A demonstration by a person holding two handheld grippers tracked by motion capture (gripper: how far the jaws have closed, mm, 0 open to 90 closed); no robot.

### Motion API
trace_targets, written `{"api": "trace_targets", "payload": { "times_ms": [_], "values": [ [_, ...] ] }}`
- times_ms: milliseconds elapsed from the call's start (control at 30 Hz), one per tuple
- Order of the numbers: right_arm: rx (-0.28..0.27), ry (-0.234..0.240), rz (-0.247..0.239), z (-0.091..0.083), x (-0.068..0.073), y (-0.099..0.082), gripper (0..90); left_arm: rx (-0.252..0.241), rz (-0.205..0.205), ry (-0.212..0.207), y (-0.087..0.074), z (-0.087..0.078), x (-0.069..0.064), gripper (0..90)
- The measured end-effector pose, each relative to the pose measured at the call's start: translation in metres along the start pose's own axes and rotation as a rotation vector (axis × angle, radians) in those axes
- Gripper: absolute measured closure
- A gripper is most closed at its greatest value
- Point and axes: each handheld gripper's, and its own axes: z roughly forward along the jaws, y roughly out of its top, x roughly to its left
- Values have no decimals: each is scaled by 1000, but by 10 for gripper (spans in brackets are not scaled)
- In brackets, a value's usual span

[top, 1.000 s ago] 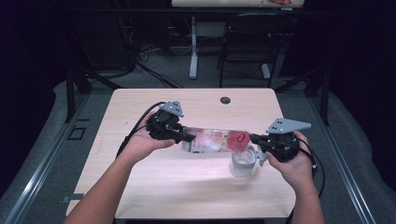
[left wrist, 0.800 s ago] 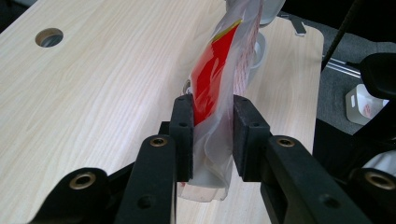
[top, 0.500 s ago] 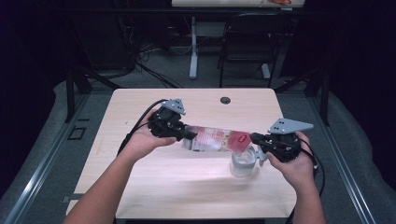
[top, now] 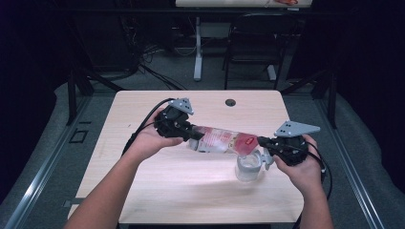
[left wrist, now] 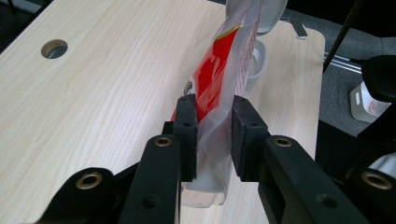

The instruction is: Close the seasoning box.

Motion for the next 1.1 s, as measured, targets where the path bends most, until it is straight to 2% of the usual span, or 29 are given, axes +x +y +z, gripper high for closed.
{"api": "trace_targets", "payload": {
  "times_ms": [500,1100],
  "values": [
    [9,-8,-2,-3,0,0,896,1,5,2,10,-1,-1,757],
    [48,-9,-20,-4,3,0,896,-1,6,-2,15,0,-1,760]
  ]
}}
